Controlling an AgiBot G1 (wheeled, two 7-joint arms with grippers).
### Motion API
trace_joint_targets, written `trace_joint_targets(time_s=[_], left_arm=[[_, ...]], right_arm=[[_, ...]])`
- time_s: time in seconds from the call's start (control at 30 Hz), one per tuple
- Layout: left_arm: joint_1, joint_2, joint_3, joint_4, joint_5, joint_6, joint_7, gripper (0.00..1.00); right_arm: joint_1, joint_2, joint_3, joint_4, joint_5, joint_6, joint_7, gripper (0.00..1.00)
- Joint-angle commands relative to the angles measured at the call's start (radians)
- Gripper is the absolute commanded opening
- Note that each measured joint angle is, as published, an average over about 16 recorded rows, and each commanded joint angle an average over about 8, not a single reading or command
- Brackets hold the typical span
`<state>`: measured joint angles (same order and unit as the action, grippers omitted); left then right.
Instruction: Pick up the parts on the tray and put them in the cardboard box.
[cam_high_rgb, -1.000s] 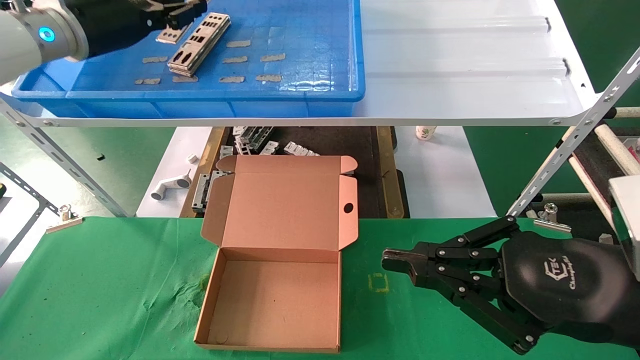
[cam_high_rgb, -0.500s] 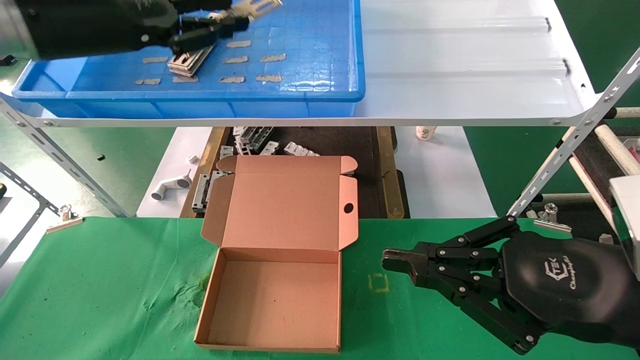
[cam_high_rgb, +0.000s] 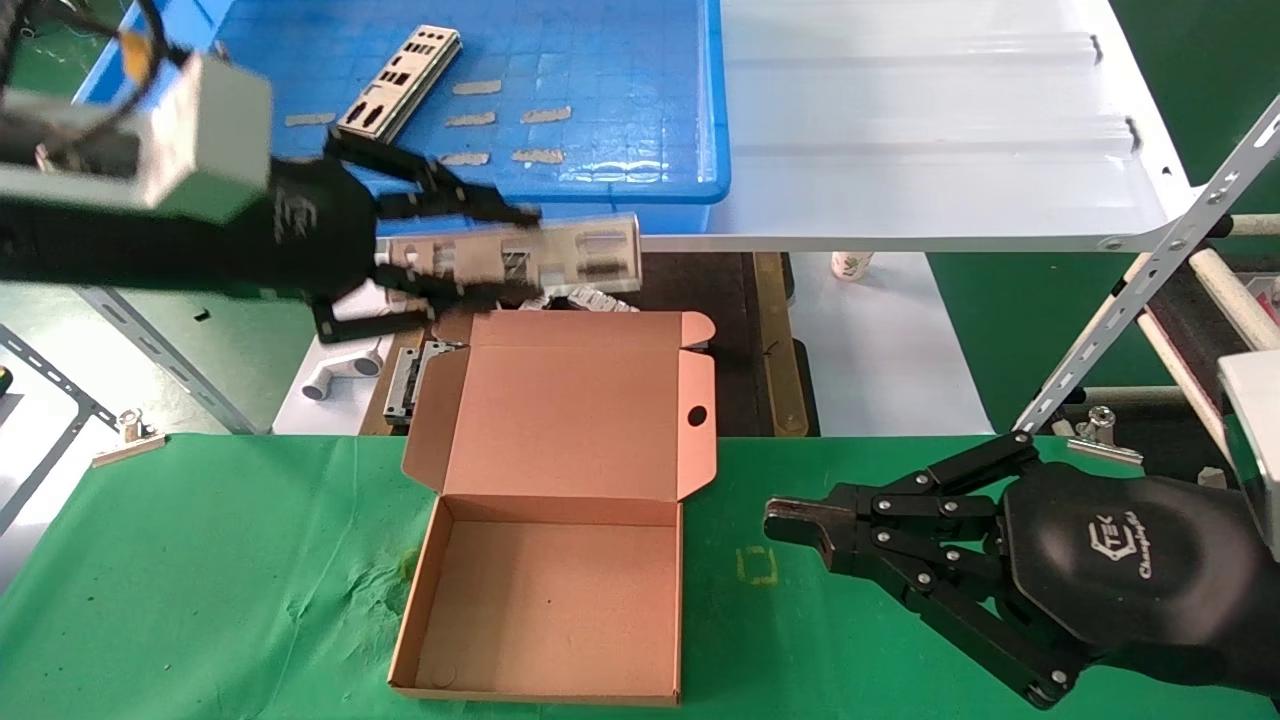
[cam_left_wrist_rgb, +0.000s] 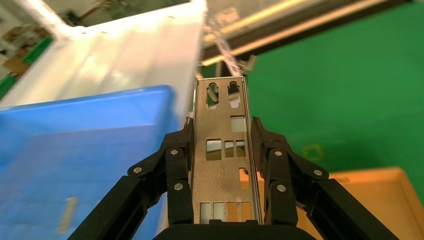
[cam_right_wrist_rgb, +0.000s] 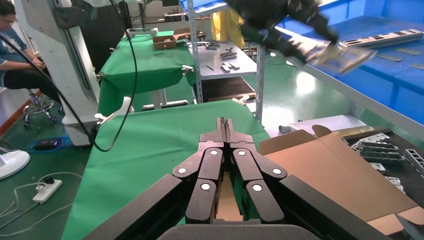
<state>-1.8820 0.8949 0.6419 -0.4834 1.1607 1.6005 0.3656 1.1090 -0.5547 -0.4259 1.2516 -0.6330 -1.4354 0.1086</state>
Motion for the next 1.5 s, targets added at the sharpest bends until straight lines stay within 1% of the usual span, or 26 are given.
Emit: trace_joint_targets(time_s=[0.03, 0.2, 0.4, 0.53, 0.73, 0.87, 1.03, 1.07, 1.1, 1.13, 1.3, 1.33, 1.37, 1.4, 1.5], left_arm=[[0.035, -0.022, 0.035, -0.071, -0.039, 0.000, -0.006, 0.00], [0.104, -0.058, 0.109, -0.158, -0.067, -0.018, -0.008, 0.00], [0.198, -0.047, 0.171, -0.175, -0.044, -0.045, -0.007, 0.00], [0.263, -0.023, 0.202, -0.168, -0.009, -0.089, 0.014, 0.00], [0.346, 0.029, 0.233, -0.128, 0.042, -0.180, 0.079, 0.00], [0.371, 0.071, 0.238, -0.073, 0.049, -0.211, 0.107, 0.00], [0.375, 0.117, 0.237, 0.000, 0.045, -0.227, 0.135, 0.00], [0.374, 0.124, 0.237, 0.014, 0.045, -0.229, 0.141, 0.04], [0.374, 0.131, 0.237, 0.028, 0.045, -0.230, 0.145, 0.10], [0.373, 0.138, 0.237, 0.041, 0.046, -0.232, 0.150, 0.19], [0.366, 0.164, 0.241, 0.102, 0.050, -0.229, 0.163, 0.81], [0.364, 0.168, 0.241, 0.112, 0.050, -0.228, 0.165, 0.90], [0.362, 0.171, 0.241, 0.122, 0.049, -0.227, 0.168, 0.96], [0.361, 0.175, 0.241, 0.132, 0.049, -0.227, 0.170, 1.00], [0.355, 0.182, 0.239, 0.160, 0.047, -0.228, 0.180, 1.00]], right_arm=[[0.000, 0.000, 0.000, 0.000, 0.000, 0.000, 0.000, 0.00], [0.000, 0.000, 0.000, 0.000, 0.000, 0.000, 0.000, 0.00], [0.000, 0.000, 0.000, 0.000, 0.000, 0.000, 0.000, 0.00], [0.000, 0.000, 0.000, 0.000, 0.000, 0.000, 0.000, 0.00], [0.000, 0.000, 0.000, 0.000, 0.000, 0.000, 0.000, 0.00], [0.000, 0.000, 0.000, 0.000, 0.000, 0.000, 0.000, 0.00], [0.000, 0.000, 0.000, 0.000, 0.000, 0.000, 0.000, 0.00], [0.000, 0.000, 0.000, 0.000, 0.000, 0.000, 0.000, 0.00], [0.000, 0.000, 0.000, 0.000, 0.000, 0.000, 0.000, 0.00], [0.000, 0.000, 0.000, 0.000, 0.000, 0.000, 0.000, 0.00], [0.000, 0.000, 0.000, 0.000, 0.000, 0.000, 0.000, 0.00], [0.000, 0.000, 0.000, 0.000, 0.000, 0.000, 0.000, 0.00], [0.000, 0.000, 0.000, 0.000, 0.000, 0.000, 0.000, 0.00], [0.000, 0.000, 0.000, 0.000, 0.000, 0.000, 0.000, 0.00], [0.000, 0.000, 0.000, 0.000, 0.000, 0.000, 0.000, 0.00]])
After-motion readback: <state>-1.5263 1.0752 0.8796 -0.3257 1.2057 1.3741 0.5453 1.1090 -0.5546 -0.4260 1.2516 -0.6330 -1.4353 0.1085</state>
